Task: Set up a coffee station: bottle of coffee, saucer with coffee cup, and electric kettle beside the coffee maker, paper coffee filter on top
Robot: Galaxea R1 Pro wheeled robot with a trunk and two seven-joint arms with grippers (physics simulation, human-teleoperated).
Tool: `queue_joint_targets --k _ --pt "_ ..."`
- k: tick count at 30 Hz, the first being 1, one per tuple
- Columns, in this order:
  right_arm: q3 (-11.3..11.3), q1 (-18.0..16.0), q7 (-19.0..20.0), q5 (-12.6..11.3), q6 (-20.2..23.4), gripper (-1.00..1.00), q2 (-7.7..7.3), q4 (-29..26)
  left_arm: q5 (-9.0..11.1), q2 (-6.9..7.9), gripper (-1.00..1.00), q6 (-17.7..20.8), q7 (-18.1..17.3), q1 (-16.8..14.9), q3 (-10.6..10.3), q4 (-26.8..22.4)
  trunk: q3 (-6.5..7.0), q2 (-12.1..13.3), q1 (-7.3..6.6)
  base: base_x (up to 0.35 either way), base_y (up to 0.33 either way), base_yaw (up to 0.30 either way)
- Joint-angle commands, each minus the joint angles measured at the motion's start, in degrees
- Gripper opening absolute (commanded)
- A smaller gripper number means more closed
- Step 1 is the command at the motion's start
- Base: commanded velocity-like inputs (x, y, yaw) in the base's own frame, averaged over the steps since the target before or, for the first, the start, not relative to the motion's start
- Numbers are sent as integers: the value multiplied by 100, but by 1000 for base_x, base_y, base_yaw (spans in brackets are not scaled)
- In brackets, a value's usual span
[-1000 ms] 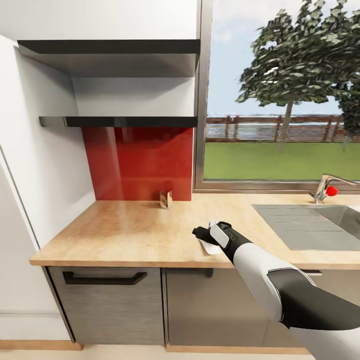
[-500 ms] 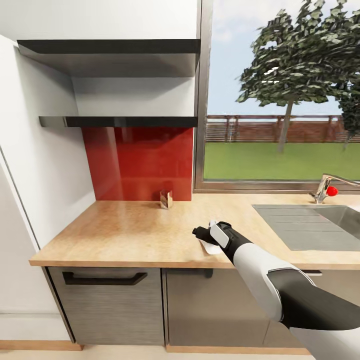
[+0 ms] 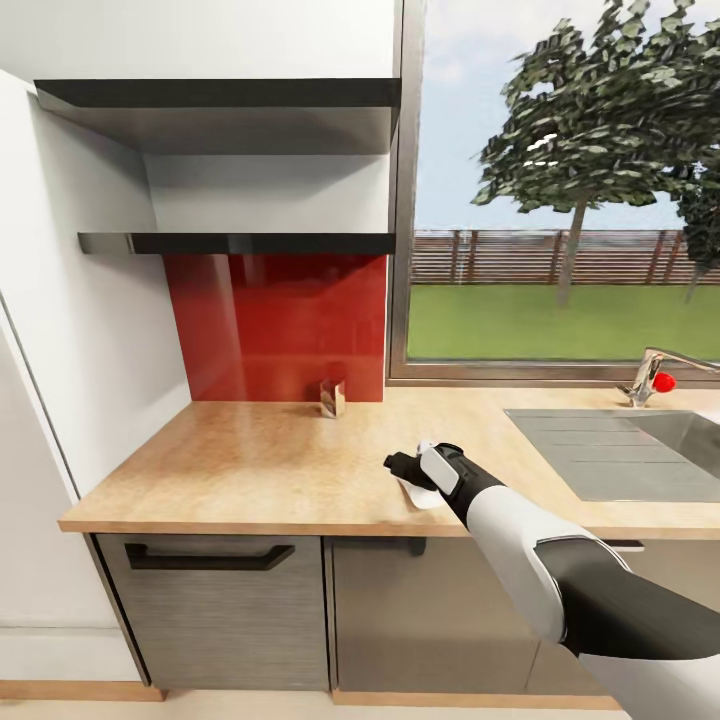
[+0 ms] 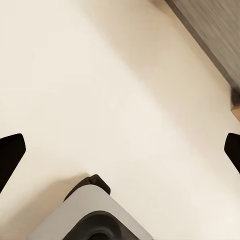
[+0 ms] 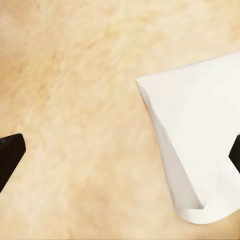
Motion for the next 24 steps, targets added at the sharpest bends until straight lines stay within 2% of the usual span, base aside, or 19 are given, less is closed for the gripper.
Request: queue_joint_targets --k 1,7,18,19,24 --pt "16 -2 -34 -62 25 100 1 -12 61 2 100 -10 -13 2 -48 -8 -6 -5 1 0 0 0" --pt "8 0 -5 -145 23 100 1 -12 58 2 100 -13 -13 2 -52 -8 -6 -5 1 0 0 0" --pt "7 0 7 -160 23 100 1 -12 54 -5 100 -13 71 2 -57 -7 -6 -5 1 0 0 0" --pt "7 -1 7 -160 23 -100 1 -12 54 -5 100 -14 82 2 -57 -8 -6 -5 1 0 0 0" --pt "7 -1 70 -160 23 -100 1 -12 52 -6 100 -69 132 2 -57 -8 -6 -5 1 0 0 0"
